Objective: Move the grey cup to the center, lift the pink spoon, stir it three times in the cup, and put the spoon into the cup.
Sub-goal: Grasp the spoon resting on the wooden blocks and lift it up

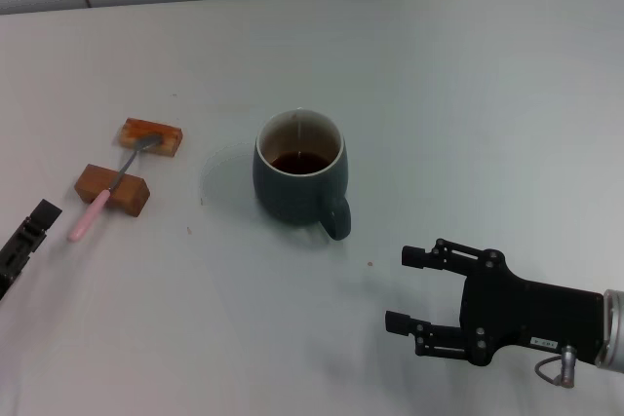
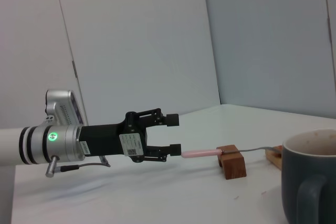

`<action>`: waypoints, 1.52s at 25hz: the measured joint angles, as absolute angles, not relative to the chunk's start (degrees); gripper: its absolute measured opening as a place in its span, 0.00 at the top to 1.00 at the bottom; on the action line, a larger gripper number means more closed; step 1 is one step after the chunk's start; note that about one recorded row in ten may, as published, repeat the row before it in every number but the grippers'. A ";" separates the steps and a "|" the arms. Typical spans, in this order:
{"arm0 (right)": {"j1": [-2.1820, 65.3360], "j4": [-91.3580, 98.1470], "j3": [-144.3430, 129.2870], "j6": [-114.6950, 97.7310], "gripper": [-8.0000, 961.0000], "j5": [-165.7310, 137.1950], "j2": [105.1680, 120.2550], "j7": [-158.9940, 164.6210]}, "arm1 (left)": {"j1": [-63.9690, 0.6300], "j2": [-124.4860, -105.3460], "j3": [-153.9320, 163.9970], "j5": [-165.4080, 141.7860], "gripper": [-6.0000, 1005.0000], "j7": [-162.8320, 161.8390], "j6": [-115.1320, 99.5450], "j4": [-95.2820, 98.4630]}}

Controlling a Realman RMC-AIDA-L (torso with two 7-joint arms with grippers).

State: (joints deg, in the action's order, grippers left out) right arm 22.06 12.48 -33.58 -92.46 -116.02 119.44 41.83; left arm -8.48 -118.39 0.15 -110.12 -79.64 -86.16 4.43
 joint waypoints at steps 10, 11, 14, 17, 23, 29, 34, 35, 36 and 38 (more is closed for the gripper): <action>22.05 12.48 -33.67 -92.35 0.18 -116.02 119.44 41.83 | -9.45 -118.40 0.26 -110.22 0.15 -80.23 -84.63 3.24; 22.06 12.48 -33.67 -92.35 0.18 -116.02 119.44 41.83 | -9.45 -118.40 0.26 -110.22 0.15 -80.23 -84.63 3.24; 22.06 12.48 -33.66 -92.35 0.18 -116.02 119.44 41.82 | -9.75 -118.42 0.27 -110.22 0.15 -80.24 -83.93 2.84; 22.06 12.48 -33.66 -92.35 0.18 -116.02 119.44 41.80 | -9.95 -118.45 0.27 -110.29 0.15 -80.23 -83.41 2.38; 22.04 12.48 -33.74 -92.37 0.18 -116.19 119.44 41.61 | -10.26 -118.48 0.27 -110.69 0.15 -80.03 -83.13 1.66; 21.87 12.41 -33.75 -92.37 0.18 -116.54 119.44 41.44 | -10.70 -118.56 0.27 -110.85 0.15 -79.92 -82.81 0.83; 21.76 12.39 -33.75 -92.44 0.18 -116.66 119.44 41.42 | -11.07 -118.56 0.26 -110.95 0.16 -79.91 -82.37 0.64; 21.74 12.39 -33.75 -92.44 0.18 -116.67 119.44 41.41 | -11.07 -118.56 0.26 -110.95 0.16 -79.91 -82.37 0.64; 21.74 12.39 -33.75 -92.45 0.18 -116.68 119.44 41.41 | -11.16 -118.56 0.26 -110.97 0.16 -79.94 -82.18 0.54; 21.68 12.39 -33.75 -92.49 0.18 -116.70 119.44 41.40 | -11.38 -118.56 0.26 -111.00 0.16 -79.84 -81.67 -0.14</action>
State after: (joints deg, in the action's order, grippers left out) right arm 21.68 12.39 -33.75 -92.49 -116.70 119.44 41.40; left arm -11.38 -118.56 0.27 -111.00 -79.84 -81.67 -0.14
